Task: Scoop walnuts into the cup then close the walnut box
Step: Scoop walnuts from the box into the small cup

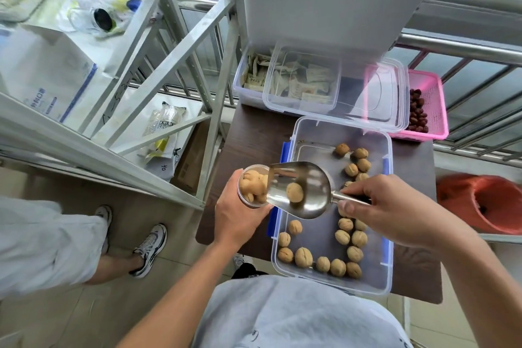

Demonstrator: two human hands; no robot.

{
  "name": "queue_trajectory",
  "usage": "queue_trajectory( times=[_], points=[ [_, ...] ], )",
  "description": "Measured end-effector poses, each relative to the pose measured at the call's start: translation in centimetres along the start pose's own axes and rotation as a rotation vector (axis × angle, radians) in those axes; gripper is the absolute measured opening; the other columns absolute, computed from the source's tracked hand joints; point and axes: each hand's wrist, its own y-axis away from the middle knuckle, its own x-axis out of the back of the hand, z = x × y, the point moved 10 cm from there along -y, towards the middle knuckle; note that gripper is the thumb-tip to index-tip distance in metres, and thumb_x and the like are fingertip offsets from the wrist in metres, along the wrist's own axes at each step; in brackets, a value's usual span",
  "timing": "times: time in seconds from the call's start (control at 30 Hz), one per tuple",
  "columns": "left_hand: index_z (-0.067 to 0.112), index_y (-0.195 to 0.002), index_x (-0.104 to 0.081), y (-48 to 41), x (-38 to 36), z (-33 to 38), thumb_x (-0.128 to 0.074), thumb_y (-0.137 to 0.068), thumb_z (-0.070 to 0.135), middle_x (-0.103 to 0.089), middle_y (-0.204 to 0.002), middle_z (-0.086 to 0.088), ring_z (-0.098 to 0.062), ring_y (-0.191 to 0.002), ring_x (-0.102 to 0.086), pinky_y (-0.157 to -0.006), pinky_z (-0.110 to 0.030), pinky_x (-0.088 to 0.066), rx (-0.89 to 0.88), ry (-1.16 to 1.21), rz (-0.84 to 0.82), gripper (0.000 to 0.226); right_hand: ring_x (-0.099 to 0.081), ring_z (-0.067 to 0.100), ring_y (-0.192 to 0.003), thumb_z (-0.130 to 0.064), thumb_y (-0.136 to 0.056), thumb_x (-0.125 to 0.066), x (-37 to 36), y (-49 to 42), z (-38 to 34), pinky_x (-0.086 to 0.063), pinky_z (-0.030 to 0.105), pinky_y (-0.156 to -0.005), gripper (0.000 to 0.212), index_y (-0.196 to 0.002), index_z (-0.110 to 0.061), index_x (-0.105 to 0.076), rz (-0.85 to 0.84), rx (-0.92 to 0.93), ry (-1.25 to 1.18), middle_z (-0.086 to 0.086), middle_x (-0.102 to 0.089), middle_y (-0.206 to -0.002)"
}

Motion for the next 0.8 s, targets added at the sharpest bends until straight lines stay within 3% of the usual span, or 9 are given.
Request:
queue_trajectory(
  times=[0.17, 0.27, 0.37, 0.5, 0.57, 0.67, 0.8],
  points=[
    [0.056, -0.113, -0.041, -0.3, 0.4, 0.3, -0.094, -0.059, 0.026, -0.059, -0.105, 0.036, 0.011, -0.096, -0.058, -0.083, -0.007, -0.044, -0.028, 0.003, 0.012, 0.081, -0.036, 0.010, -0.052, -0.034, -0.093, -0.060, 1.0, 0.6, -0.5, -0.039, 0.038, -0.054, 0.030, -0.075, -0.011, -0.065, 0.002, -0.018, 0.034, 0.006, -0.049, -0.058],
    [0.043, -0.118, -0.049, -0.6, 0.4, -0.7, -0.094, -0.059, 0.033, -0.061, -0.109, 0.029, 0.006, -0.102, -0.058, -0.089, -0.020, -0.050, 0.024, -0.001, 0.021, 0.075, -0.042, 0.008, -0.053, -0.031, -0.092, -0.065, 2.1, 1.0, 0.3, -0.045, 0.040, -0.058, 0.019, -0.081, -0.020, -0.074, 0.058, -0.010, -0.058, 0.005, -0.060, -0.063],
    [0.037, -0.127, -0.051, -0.7, 0.2, -1.6, -0.095, -0.059, 0.033, -0.058, -0.112, 0.029, 0.008, -0.105, -0.055, -0.095, -0.024, -0.050, 0.050, -0.019, 0.014, 0.082, -0.037, 0.008, -0.053, -0.029, -0.092, -0.067, 2.9, 1.0, 2.0, -0.035, 0.032, -0.055, 0.017, -0.082, -0.021, -0.077, 0.115, -0.009, -0.187, -0.006, -0.048, -0.056],
    [0.034, -0.129, -0.052, -0.8, 0.1, -1.8, -0.096, -0.059, 0.036, -0.062, -0.117, 0.021, 0.003, -0.109, -0.058, -0.096, -0.028, -0.052, 0.075, -0.019, 0.016, 0.083, -0.031, 0.014, -0.059, -0.034, -0.094, -0.063, 2.7, 0.6, 5.9, -0.029, 0.030, -0.060, 0.023, -0.089, -0.017, -0.076, 0.186, -0.083, -0.267, -0.004, -0.038, -0.061],
    [0.040, -0.120, -0.054, -0.9, 0.5, -2.1, -0.096, -0.057, 0.034, -0.062, -0.108, 0.026, 0.007, -0.101, -0.059, -0.091, -0.026, -0.052, 0.125, 0.017, 0.073, 0.076, -0.029, 0.014, -0.056, -0.034, -0.095, -0.063, 2.0, 0.4, 7.8, -0.027, 0.030, -0.058, 0.024, -0.086, -0.016, -0.077, 0.201, -0.150, -0.281, -0.004, -0.035, -0.057],
    [0.040, -0.117, -0.054, -1.1, 0.6, -1.8, -0.097, -0.056, 0.034, -0.061, -0.102, 0.024, -0.004, -0.098, -0.061, -0.088, -0.026, -0.051, 0.142, 0.021, 0.109, 0.075, -0.028, 0.009, -0.047, -0.034, -0.096, -0.062, 0.3, 0.3, 10.2, -0.027, 0.029, -0.055, 0.035, -0.077, -0.006, -0.072, 0.179, -0.260, -0.249, -0.005, -0.035, -0.049],
    [0.038, -0.114, -0.055, -1.6, 0.5, -1.6, -0.096, -0.055, 0.038, -0.063, -0.100, 0.023, -0.006, -0.095, -0.061, -0.085, -0.023, -0.049, 0.163, 0.019, 0.122, 0.072, -0.030, 0.011, -0.044, -0.030, -0.096, -0.063, -2.2, 0.3, 12.9, -0.028, 0.030, -0.055, 0.046, -0.053, -0.014, -0.055, 0.121, -0.387, -0.271, -0.002, -0.040, -0.049]
  ],
)
